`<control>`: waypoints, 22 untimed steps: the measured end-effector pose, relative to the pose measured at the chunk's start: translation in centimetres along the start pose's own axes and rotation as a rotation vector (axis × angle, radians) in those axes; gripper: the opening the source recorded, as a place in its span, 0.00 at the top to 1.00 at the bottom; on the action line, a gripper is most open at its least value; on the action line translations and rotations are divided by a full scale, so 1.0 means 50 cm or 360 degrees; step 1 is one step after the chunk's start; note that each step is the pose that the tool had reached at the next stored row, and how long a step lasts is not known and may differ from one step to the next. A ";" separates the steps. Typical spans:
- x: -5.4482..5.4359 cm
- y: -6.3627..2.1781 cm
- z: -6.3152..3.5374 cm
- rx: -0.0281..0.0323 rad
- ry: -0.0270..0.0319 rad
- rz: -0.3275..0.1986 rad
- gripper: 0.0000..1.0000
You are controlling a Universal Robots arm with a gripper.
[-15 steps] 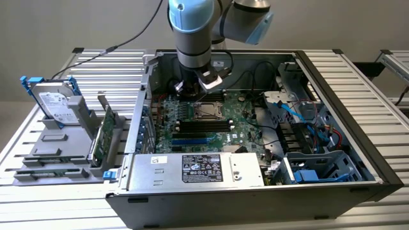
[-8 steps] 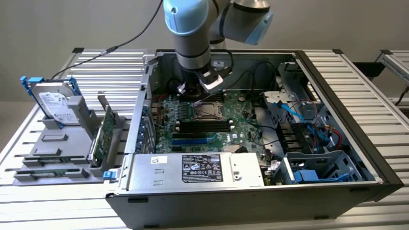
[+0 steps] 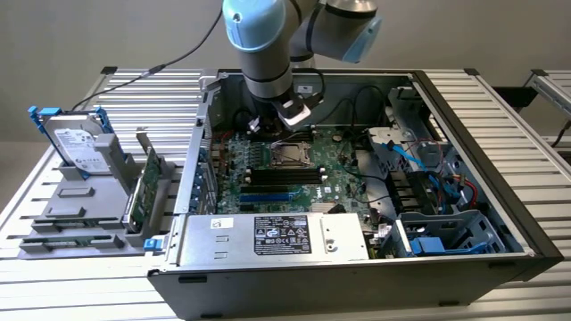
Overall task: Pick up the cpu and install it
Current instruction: 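Install the first cpu locking lever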
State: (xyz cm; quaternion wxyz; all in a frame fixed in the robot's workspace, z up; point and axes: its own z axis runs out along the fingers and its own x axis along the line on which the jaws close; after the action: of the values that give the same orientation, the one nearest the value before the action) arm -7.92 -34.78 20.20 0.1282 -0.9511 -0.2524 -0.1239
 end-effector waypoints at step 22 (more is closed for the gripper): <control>-0.003 -0.001 0.019 -0.00038 0.00117 -0.0012 0.89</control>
State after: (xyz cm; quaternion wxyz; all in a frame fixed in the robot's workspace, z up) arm -7.92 -34.53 19.25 0.1275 -0.9498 -0.2554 -0.1282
